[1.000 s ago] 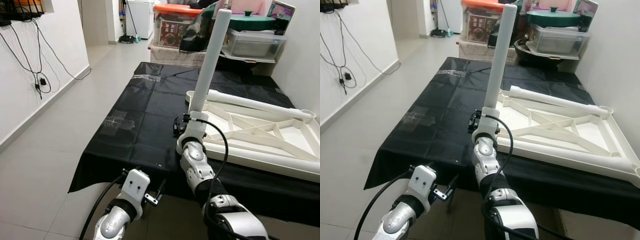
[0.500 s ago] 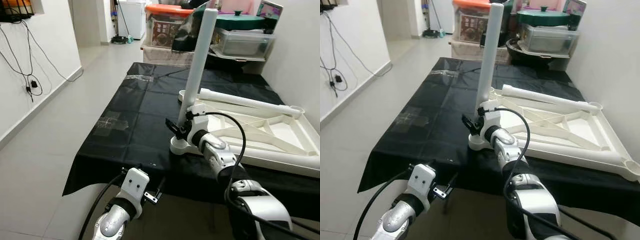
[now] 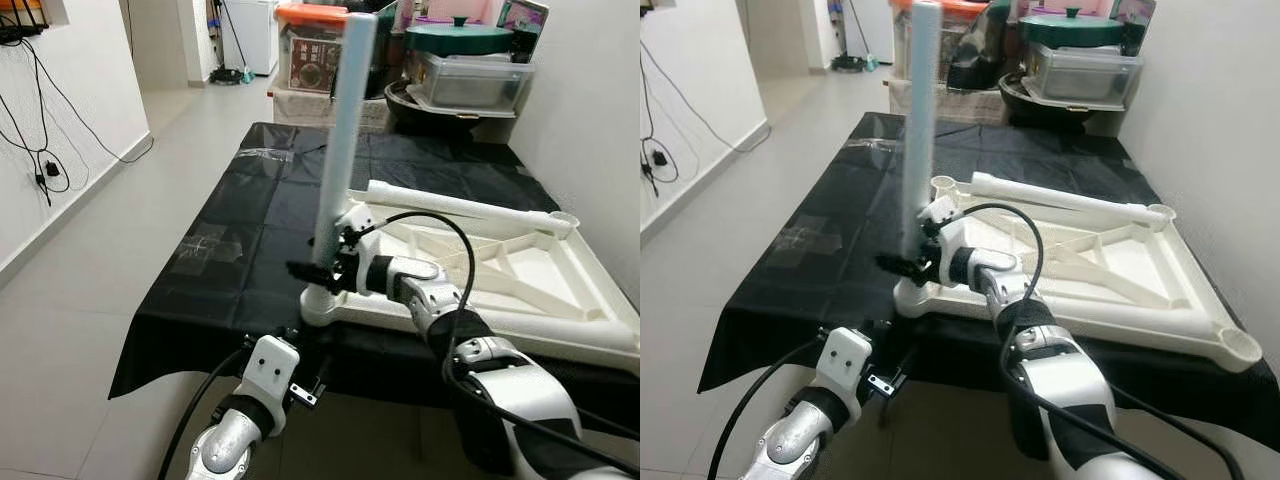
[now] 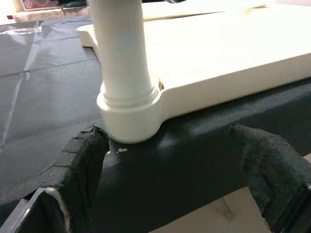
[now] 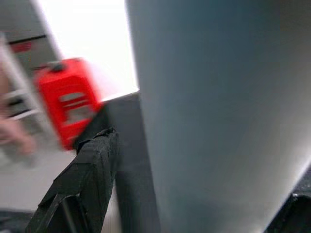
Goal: Building children table
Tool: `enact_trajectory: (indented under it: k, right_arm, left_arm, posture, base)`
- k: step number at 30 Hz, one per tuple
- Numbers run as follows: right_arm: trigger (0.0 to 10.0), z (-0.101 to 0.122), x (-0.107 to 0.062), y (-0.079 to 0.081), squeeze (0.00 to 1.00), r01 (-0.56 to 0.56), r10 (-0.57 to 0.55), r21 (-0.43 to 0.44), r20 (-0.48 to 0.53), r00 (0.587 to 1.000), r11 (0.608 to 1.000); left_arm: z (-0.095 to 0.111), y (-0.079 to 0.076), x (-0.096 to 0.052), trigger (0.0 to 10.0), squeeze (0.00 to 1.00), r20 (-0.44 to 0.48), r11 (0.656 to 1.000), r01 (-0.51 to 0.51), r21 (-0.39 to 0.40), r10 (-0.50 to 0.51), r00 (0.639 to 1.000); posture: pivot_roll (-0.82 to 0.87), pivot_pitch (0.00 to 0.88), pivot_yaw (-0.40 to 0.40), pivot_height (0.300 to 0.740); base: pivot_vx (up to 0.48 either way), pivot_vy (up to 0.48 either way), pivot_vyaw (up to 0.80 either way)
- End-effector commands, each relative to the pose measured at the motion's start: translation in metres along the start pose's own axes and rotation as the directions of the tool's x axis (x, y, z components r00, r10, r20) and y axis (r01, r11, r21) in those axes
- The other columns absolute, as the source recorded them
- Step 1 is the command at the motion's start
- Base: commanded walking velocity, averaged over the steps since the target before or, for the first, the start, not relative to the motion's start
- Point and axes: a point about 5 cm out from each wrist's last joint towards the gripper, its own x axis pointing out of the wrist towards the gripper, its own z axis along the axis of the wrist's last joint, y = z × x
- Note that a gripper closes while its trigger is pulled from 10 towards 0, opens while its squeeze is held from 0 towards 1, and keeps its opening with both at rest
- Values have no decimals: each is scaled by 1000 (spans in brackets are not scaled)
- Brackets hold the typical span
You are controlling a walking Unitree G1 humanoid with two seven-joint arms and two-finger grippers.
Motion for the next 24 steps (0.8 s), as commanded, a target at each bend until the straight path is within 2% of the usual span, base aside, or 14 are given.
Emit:
enact_trajectory:
  k: [1, 3, 4, 6, 7, 9, 12, 15, 17, 18, 19, 21, 23, 24]
  right_arm:
    - [10000, -1, 8, 10, 0, -110, 111, 24, -15, 994, 994]
    - [10000, -1, 9, 11, 0, -135, 136, 27, -19, 991, 990]
    - [2000, -1, 10, 11, 0, -121, 121, 16, -22, 992, 993]
    - [2000, -1, 10, 11, 0, -121, 121, 16, -22, 992, 993]
    - [0, -2, 11, 12, 0, -112, 113, 20, -23, 993, 993]
    - [0, -2, 12, 12, 0, -107, 107, 12, -21, 994, 994]
    - [0, -1, 16, 6, 0, 59, -59, 21, 22, 998, 998]
    - [0, -2, 15, -6, 0, 327, -331, 79, 43, 943, 942]
    - [0, -2, 15, -6, 0, 327, -331, 79, 43, 943, 942]
    - [0, -4, 11, -13, 0, 456, -461, 91, 33, 887, 885]
    - [0, -6, -5, -29, 0, 684, -693, 143, 24, 720, 715]
    - [0, -6, -5, -29, 0, 684, -693, 143, 24, 720, 715]
    - [0, -13, -32, -43, 0, 903, -923, 206, 4, 384, 377]
    - [0, -13, -32, -43, 0, 903, -923, 206, 4, 384, 377]
  left_arm:
    - [-3, -2, -2, 10000, 0, -22, 1000, 2, -11, -2, 1000]
    - [-3, -3, -2, 10000, 0, -22, 1000, 2, -12, -2, 1000]
    - [-3, -3, -2, 10000, 0, -22, 1000, 2, -13, -2, 1000]
    - [-3, -3, -2, 10000, 0, -22, 1000, 2, -13, -2, 1000]
    - [-3, -3, -2, 10000, 0, -22, 1000, 2, -14, -3, 1000]
    - [-3, -3, -2, 10000, 0, -22, 1000, 3, -14, -3, 1000]
    - [-3, -3, -2, 10000, 0, -22, 1000, 1, -15, -2, 1000]
    - [-3, -3, -1, 10000, 0, -22, 1000, 2, -15, -2, 1000]
    - [-3, -3, -1, 10000, 0, -22, 1000, 2, -15, -2, 1000]
    - [-3, -3, -1, 10000, 0, -22, 1000, 2, -14, -2, 1000]
    - [-3, -3, -1, 10000, 0, -23, 1000, 3, -14, -3, 1000]
    - [-3, -3, -1, 10000, 0, -23, 1000, 3, -14, -3, 1000]
    - [-4, -2, -1, 10000, 0, -27, 1000, 5, -16, -5, 1000]
    - [-4, -2, -1, 10000, 0, -27, 1000, 5, -16, -5, 1000]
  posture:
    - [86, 0, -95, 740]
    - [86, 0, -96, 740]
    - [86, 0, -96, 740]
    - [86, 0, -96, 740]
    - [87, 0, -97, 740]
    - [87, 0, -97, 740]
    - [82, 0, -93, 740]
    - [87, 0, -96, 740]
    - [87, 0, -96, 740]
    - [87, 0, -96, 740]
    - [82, 0, -93, 740]
    - [82, 0, -93, 740]
    - [77, 0, -84, 740]
    - [77, 0, -84, 740]
  base:
    - [0, 0, 0]
    - [0, 0, 0]
    - [0, 0, 0]
    - [0, 0, 0]
    - [0, 0, 0]
    - [0, 0, 0]
    - [0, 0, 0]
    - [0, 0, 0]
    - [0, 0, 0]
    - [0, 0, 0]
    - [0, 0, 0]
    - [0, 0, 0]
    - [0, 0, 0]
    - [0, 0, 0]
